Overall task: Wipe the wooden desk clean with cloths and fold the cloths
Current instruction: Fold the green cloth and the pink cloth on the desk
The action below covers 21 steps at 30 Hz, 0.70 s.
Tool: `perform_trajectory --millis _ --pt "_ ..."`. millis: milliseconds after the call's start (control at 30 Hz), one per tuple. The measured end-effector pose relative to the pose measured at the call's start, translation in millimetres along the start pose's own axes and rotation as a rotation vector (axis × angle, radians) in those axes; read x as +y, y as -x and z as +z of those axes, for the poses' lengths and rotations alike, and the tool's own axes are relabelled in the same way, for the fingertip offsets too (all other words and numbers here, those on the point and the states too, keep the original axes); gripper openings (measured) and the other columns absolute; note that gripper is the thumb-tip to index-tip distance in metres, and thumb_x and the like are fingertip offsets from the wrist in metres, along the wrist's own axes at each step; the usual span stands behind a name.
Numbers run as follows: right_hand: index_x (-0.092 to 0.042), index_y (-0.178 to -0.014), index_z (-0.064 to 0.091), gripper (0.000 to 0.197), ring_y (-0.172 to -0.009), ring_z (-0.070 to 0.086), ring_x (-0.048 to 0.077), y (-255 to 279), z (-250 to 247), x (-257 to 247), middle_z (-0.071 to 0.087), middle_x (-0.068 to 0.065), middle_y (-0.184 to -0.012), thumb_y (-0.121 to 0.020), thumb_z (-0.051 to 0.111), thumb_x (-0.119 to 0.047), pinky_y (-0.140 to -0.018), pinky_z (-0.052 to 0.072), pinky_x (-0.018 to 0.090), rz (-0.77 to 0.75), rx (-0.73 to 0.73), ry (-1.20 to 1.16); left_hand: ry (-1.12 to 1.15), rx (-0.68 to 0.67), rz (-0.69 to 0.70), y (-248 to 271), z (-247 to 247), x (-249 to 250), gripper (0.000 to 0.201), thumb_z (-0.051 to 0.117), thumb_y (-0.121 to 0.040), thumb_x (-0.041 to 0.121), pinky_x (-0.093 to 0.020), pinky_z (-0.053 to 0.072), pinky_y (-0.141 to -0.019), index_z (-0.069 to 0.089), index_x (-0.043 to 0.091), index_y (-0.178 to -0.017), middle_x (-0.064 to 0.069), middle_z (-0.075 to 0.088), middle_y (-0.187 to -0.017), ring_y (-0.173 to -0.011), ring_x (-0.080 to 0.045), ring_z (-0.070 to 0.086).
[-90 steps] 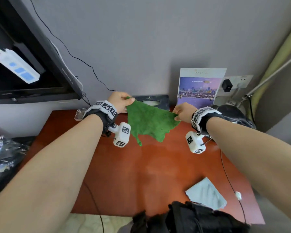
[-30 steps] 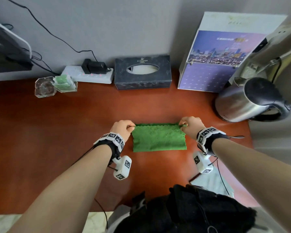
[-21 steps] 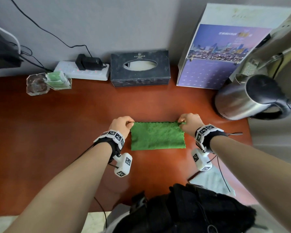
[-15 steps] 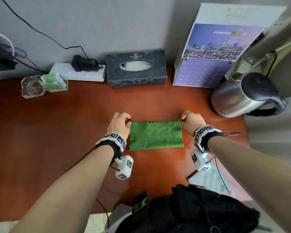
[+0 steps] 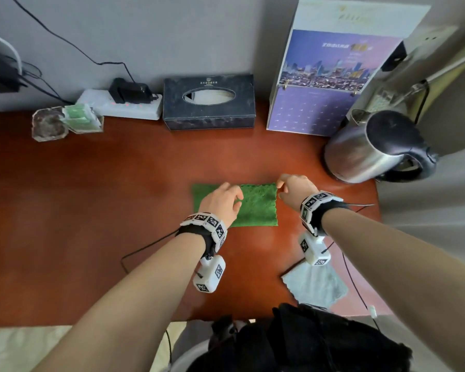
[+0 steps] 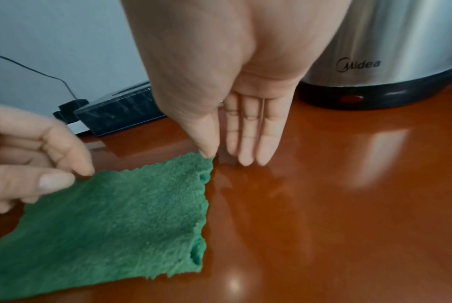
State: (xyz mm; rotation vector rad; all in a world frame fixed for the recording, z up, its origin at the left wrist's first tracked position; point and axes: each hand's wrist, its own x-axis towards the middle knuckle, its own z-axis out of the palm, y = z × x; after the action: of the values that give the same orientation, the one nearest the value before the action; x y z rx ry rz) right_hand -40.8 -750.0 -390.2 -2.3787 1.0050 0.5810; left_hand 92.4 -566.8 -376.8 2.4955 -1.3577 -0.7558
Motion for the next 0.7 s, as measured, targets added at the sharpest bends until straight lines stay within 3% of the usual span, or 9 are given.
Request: perform_trajectory --millis 167,267,500,700 --pt "-0.024 -0.11 0.057 0.024 -0.093 0.061 0.025 -20.4 -5.2 -3.3 0.064 0.002 -0.102 -0.087 0.06 -0.025 -0.082 0.052 0.035 -0.109 -0.014 0.017 -0.016 -0.12 0.056 8.2 31.7 47.8 0.019 0.059 -0.095 0.036 -0.034 0.055 -0.072 0.059 0.027 -0.112 0.007 0.058 -0.111 -0.092 -0.017 0.064" --pt "-0.023 -0.109 0.055 0.024 -0.093 0.06 0.027 -31.2 -5.8 -3.9 0.063 0.004 -0.104 -0.087 0.061 -0.028 -0.08 0.052 0.035 -0.151 -0.059 0.08 -0.091 -0.156 0.06 5.6 48.9 65.1 0.03 0.061 -0.094 0.039 -0.034 0.054 -0.067 0.055 0.023 -0.118 0.002 0.056 -0.113 -0.091 -0.02 0.063" --pt "-0.018 -0.104 0.059 0.015 -0.099 0.059 0.029 -37.7 -0.6 -7.9 0.058 0.006 -0.11 -0.09 0.059 -0.025 -0.083 0.052 0.038 -0.171 -0.058 0.196 -0.237 -0.107 0.085 0.2 66.8 72.3 0.039 0.06 -0.092 0.035 -0.034 0.047 -0.056 0.051 0.012 -0.122 -0.007 0.056 -0.106 -0.082 -0.027 0.064" --pt "-0.018 -0.092 0.065 0.014 -0.08 0.06 0.028 -35.3 -8.2 -16.1 0.065 0.007 -0.096 -0.08 0.059 -0.02 -0.065 0.049 0.029 -0.102 -0.107 0.155 -0.151 -0.093 0.032 4.4 58.6 70.9 0.03 0.053 -0.092 0.031 -0.032 0.041 -0.056 0.054 0.013 -0.115 -0.005 0.06 -0.101 -0.078 -0.03 0.065"
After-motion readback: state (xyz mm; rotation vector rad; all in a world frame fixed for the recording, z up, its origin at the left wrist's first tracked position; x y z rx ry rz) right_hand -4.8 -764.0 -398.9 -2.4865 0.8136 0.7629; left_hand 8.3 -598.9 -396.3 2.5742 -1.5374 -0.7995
